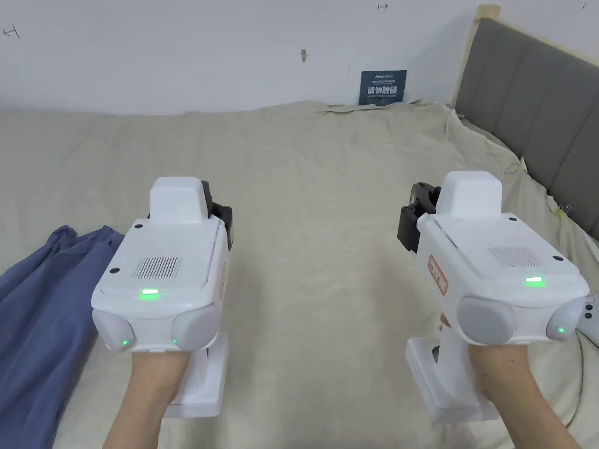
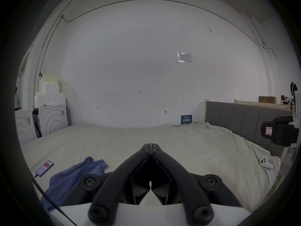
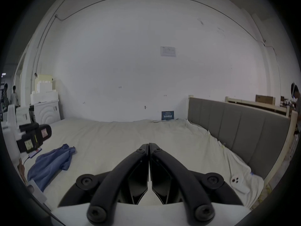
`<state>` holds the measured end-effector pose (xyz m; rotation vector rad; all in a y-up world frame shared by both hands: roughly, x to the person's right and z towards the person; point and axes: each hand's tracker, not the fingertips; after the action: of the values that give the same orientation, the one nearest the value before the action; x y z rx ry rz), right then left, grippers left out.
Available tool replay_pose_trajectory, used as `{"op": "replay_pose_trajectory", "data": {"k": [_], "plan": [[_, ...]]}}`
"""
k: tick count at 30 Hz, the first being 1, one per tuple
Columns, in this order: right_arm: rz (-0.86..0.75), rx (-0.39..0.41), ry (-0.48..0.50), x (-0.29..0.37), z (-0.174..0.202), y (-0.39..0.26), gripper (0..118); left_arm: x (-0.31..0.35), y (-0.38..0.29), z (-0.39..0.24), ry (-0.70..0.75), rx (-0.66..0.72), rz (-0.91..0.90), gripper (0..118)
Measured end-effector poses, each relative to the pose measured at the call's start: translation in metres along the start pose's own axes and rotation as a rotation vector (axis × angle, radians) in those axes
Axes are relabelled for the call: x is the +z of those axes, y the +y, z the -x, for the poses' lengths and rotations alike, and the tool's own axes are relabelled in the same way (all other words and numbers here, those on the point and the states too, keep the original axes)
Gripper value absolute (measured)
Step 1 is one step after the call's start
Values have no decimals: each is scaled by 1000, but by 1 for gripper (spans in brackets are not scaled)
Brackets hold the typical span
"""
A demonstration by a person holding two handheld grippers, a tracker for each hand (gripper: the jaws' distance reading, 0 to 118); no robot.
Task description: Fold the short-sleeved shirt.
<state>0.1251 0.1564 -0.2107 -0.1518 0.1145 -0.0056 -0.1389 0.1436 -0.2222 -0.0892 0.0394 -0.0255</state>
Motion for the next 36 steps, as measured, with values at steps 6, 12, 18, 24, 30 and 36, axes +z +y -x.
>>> {"op": "replay_pose_trajectory", "data": {"k": [6, 12, 18, 24, 30, 36], "plan": [[28, 26, -6, -3, -6, -13, 0, 3, -12, -2, 0, 2, 26, 0], [21, 45, 8, -1, -4, -13, 0, 3, -13, -3, -4, -11, 30, 0], [12, 71, 15, 1, -3, -12, 0, 4, -10, -5, -11, -25, 21, 0], [15, 68, 21, 3, -1, -10, 0, 6, -8, -8, -29, -32, 19, 0], [10, 64, 18, 5, -1, -9, 0, 7, -7, -9, -34, -36, 18, 0], [11, 60, 14, 4, -3, -8, 0, 6, -5, -11, -38, -42, 10, 0]]}}
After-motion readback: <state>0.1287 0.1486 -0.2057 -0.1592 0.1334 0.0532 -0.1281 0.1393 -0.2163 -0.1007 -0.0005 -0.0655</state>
